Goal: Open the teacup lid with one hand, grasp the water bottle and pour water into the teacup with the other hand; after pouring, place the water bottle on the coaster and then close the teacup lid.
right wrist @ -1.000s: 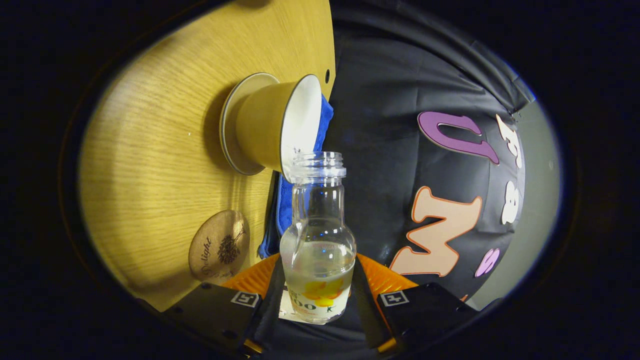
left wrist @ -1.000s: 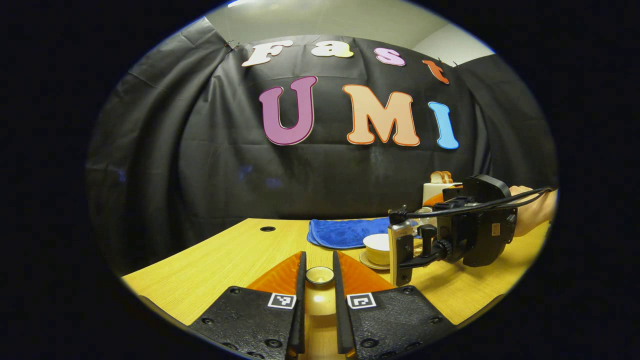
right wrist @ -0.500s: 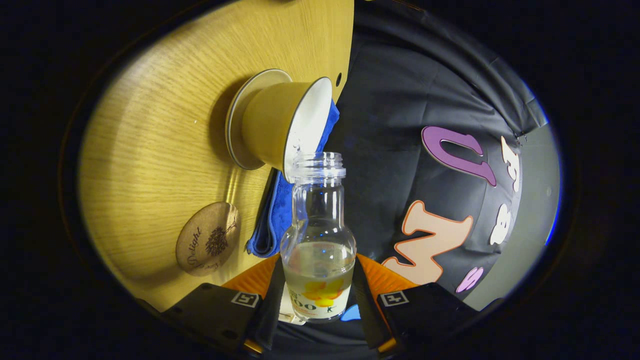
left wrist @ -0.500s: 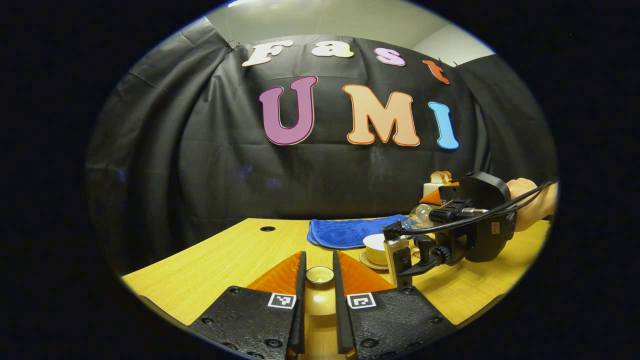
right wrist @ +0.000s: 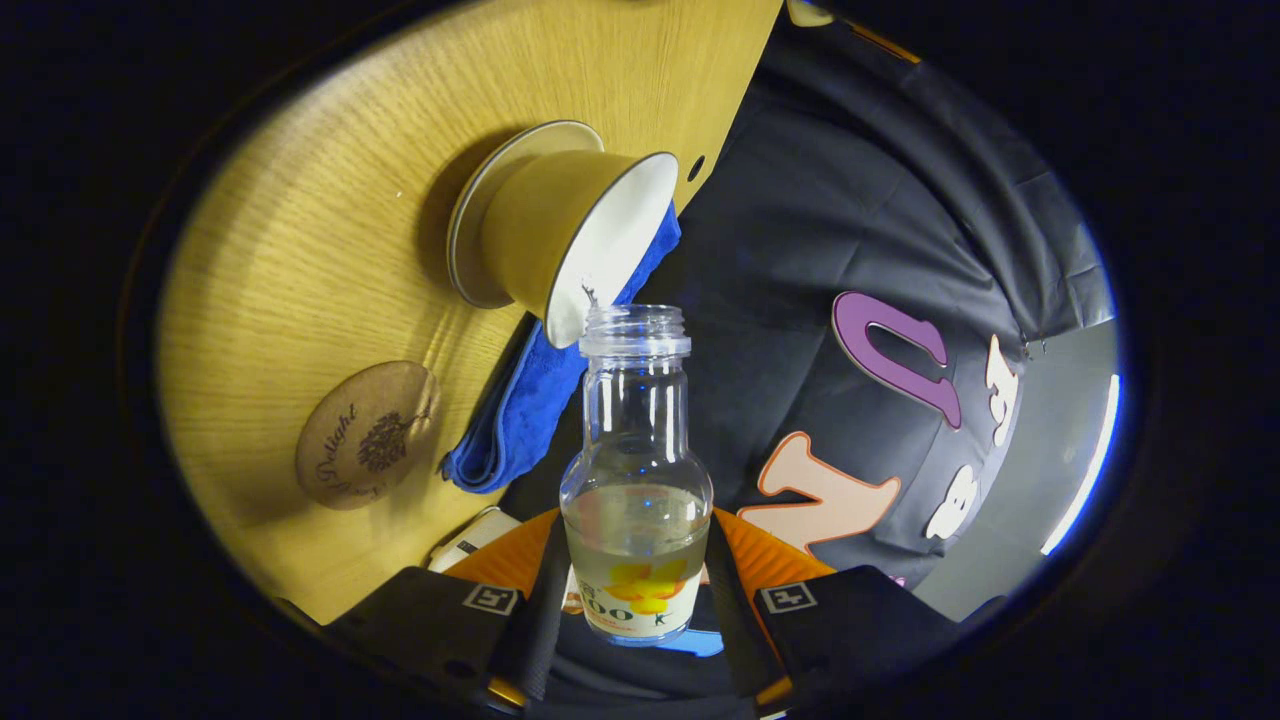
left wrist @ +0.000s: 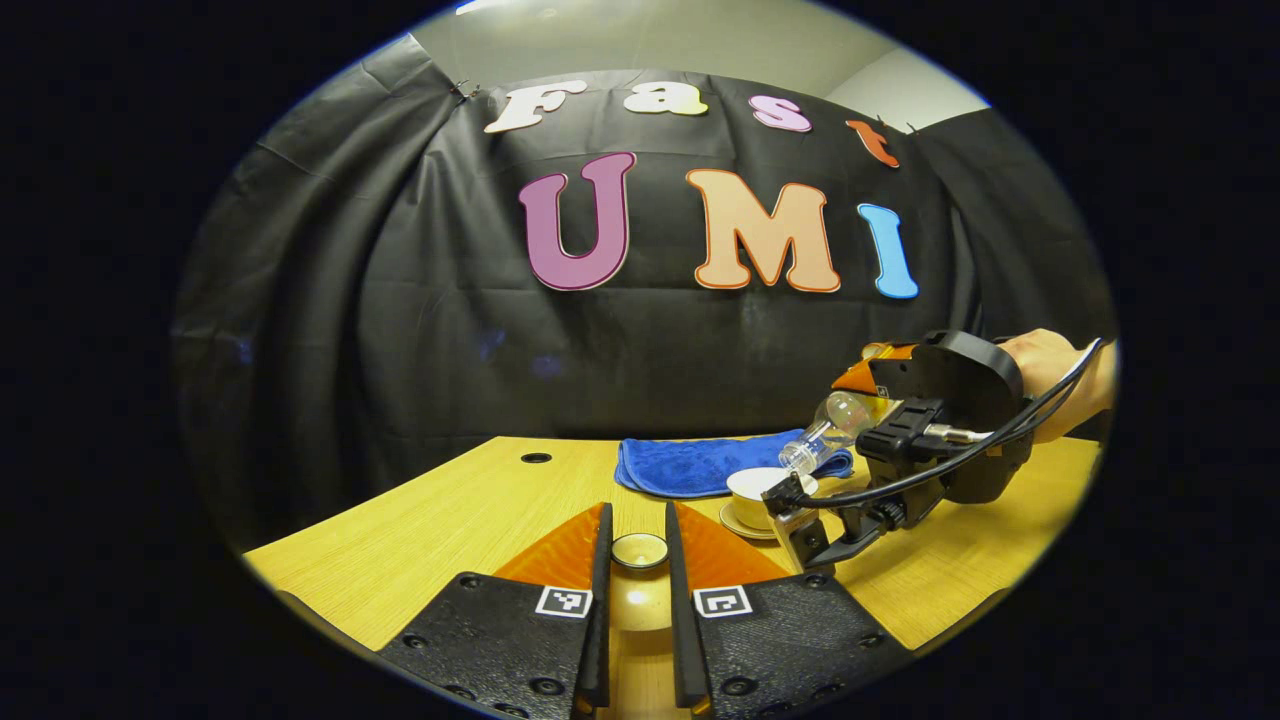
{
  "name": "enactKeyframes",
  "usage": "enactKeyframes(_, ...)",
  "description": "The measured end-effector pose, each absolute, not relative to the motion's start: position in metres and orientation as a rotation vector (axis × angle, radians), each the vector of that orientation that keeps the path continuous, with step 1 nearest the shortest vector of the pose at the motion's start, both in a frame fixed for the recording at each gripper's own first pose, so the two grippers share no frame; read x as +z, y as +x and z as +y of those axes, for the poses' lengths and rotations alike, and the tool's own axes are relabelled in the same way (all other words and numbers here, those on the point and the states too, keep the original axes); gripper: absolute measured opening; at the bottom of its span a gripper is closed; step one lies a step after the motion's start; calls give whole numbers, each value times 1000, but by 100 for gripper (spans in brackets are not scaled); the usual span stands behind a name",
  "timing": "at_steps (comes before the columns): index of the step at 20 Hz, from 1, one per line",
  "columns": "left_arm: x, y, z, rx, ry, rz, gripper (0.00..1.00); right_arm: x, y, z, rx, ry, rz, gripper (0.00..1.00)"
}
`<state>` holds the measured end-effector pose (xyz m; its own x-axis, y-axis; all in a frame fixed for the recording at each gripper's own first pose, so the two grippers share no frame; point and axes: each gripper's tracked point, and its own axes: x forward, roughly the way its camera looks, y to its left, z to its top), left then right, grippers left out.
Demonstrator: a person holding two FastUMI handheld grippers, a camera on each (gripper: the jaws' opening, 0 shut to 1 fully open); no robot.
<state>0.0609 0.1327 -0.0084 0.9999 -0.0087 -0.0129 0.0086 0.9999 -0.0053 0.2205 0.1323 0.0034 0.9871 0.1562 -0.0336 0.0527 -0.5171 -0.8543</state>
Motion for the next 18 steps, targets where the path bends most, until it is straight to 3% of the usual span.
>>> enactKeyframes(18,-8,61,133,-5,-6,14,22,-2,218,142,161,-2171,-155,72)
